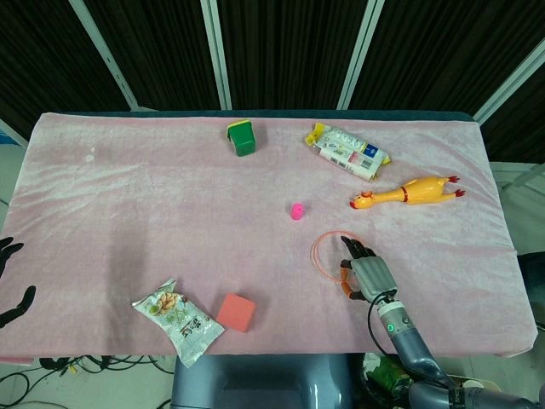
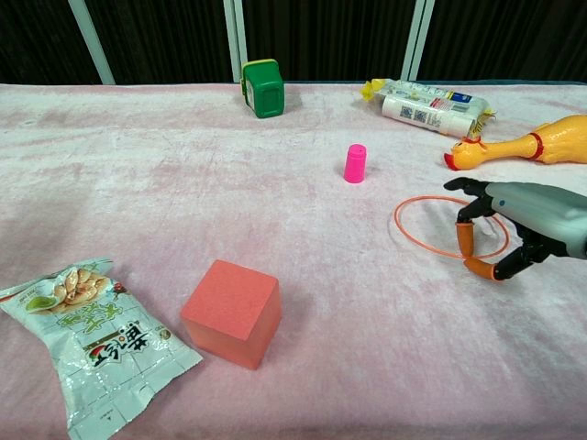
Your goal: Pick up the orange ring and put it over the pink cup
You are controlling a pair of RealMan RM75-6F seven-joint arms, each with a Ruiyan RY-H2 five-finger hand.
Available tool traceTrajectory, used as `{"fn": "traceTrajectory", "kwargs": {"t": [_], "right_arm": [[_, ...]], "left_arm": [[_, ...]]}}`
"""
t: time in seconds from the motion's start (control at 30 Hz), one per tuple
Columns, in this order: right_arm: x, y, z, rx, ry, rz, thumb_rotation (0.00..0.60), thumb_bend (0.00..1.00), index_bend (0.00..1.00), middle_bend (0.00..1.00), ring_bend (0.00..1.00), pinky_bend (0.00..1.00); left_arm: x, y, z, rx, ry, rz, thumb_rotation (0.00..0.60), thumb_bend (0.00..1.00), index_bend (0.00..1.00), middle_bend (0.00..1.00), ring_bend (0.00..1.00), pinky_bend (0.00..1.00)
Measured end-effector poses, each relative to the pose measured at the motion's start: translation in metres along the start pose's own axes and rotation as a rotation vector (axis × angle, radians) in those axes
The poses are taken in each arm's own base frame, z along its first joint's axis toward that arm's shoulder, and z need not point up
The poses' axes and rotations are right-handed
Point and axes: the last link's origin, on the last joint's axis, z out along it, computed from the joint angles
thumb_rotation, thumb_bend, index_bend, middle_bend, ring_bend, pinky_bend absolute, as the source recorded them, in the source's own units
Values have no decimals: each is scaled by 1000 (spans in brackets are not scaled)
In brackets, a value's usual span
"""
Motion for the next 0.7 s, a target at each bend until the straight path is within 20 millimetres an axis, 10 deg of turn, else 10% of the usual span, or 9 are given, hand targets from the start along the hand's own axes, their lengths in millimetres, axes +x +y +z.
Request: {"fn": "traceTrajectory", "kwargs": {"t": [0.7], "right_arm": [[58, -3, 11, 17, 177, 19, 600, 388, 781, 0, 0, 178]], "left_arm": [[-1, 0, 0, 4, -5, 1, 600, 331, 202, 121, 0, 0]]}}
